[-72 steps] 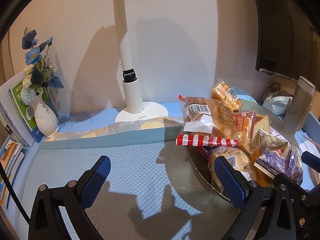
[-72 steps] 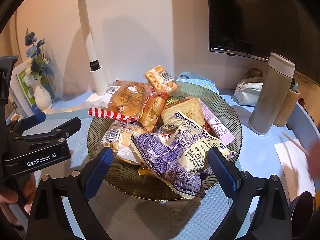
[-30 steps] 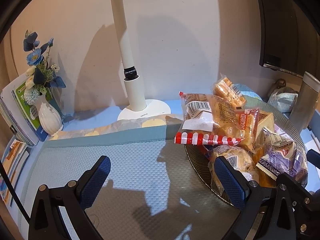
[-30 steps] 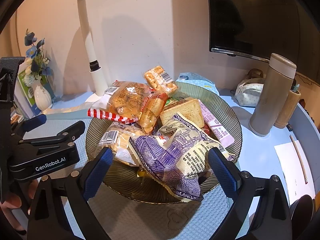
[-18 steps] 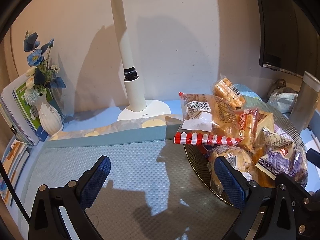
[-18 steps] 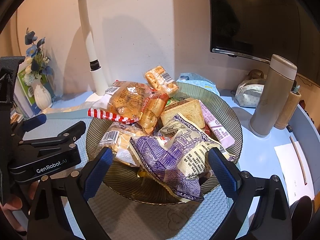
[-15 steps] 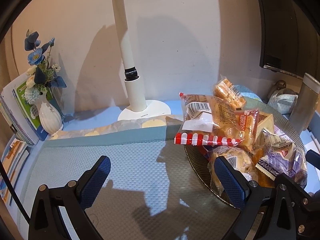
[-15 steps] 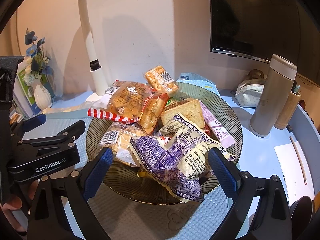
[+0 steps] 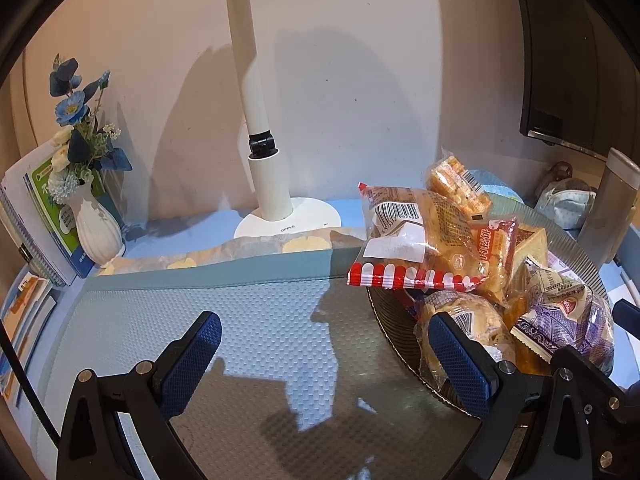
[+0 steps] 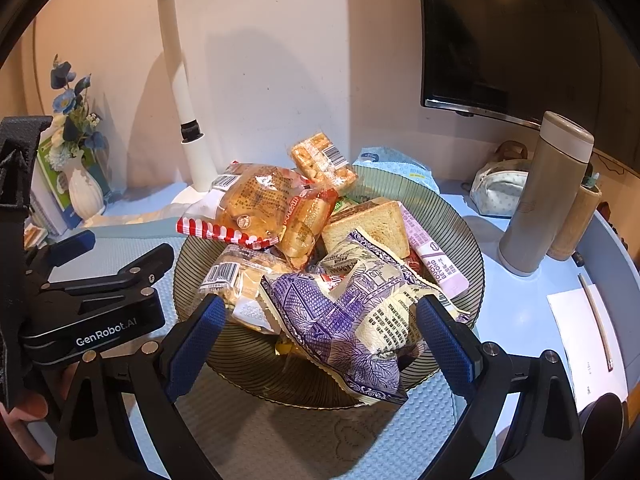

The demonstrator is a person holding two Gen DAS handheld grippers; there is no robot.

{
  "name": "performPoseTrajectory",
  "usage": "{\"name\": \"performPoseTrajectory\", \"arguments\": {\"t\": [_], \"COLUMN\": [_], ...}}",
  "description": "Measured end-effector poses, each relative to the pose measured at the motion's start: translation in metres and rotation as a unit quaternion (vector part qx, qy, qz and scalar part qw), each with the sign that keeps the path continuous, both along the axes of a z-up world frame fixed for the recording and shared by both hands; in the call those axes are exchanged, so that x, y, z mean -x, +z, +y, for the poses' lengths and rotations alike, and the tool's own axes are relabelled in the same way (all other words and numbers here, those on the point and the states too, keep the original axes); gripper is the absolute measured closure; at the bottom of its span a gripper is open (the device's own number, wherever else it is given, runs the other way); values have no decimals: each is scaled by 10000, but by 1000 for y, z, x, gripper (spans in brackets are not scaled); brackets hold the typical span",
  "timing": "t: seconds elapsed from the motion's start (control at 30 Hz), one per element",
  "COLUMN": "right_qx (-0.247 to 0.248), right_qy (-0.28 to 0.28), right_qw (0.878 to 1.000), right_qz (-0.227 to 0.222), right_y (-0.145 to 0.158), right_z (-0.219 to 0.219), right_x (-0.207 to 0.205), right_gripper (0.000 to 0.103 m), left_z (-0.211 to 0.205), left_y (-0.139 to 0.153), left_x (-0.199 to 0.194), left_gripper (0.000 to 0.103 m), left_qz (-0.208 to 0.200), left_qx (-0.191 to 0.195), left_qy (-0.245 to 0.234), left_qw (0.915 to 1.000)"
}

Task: Organize snacks

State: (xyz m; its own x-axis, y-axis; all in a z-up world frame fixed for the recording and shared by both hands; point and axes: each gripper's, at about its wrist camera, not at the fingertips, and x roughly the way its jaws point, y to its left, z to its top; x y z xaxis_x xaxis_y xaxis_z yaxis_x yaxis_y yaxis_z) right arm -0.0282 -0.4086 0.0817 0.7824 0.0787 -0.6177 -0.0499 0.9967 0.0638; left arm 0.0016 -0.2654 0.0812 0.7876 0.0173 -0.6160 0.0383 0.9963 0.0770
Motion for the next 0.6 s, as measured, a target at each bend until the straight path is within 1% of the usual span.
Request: {"name": "performPoseTrajectory", "arguments": {"t": [0.47, 0.6], "right_qx": [19, 26], "right_qy": [44, 48], "right_qw": [10000, 10000], "right_qz": [12, 25], "right_y": [1, 0], "right_z": [2, 2], "right_x": [-1, -2], "right_gripper": [6, 6], "left_z": [1, -1], "left_y": [0, -3], "left_x": [0, 0], "left_gripper": [0, 0], "left_qz": [71, 75], "left_qx": [144, 67], "left_qy": [-16, 31], "left_qw": [9999, 9999]}}
